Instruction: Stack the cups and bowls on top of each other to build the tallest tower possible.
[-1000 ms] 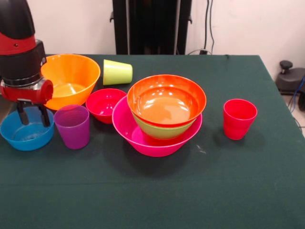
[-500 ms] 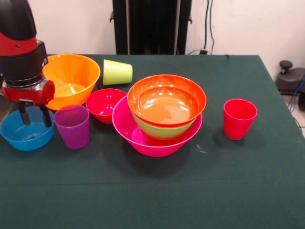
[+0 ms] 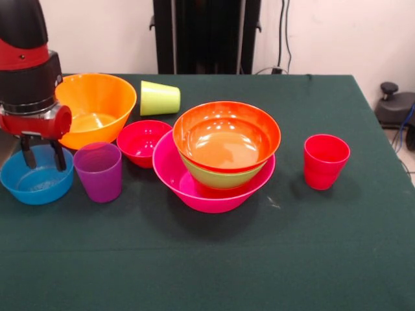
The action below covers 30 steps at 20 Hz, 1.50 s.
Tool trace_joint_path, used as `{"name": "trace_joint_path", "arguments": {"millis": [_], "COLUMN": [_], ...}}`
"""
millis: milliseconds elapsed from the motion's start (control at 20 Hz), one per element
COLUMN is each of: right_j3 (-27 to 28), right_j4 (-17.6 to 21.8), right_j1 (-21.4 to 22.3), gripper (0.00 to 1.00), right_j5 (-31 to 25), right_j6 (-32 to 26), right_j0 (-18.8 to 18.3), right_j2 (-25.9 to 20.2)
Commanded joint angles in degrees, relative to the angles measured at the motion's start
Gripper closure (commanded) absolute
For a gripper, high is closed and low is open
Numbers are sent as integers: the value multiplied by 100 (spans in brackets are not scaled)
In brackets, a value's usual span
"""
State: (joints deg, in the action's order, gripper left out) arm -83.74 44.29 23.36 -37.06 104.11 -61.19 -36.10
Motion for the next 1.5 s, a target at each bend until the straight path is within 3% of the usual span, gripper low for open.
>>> {"name": "trace_joint_path", "arguments": {"millis": [50,1500], "right_j3": [-299,-301], "right_j4": [103,248], "right_j1": [169,-84], "gripper": [0,0], "right_j5": [24,429], "right_j6": [-522,-307], "right_j0": [293,356], "right_j2": [118,232]}}
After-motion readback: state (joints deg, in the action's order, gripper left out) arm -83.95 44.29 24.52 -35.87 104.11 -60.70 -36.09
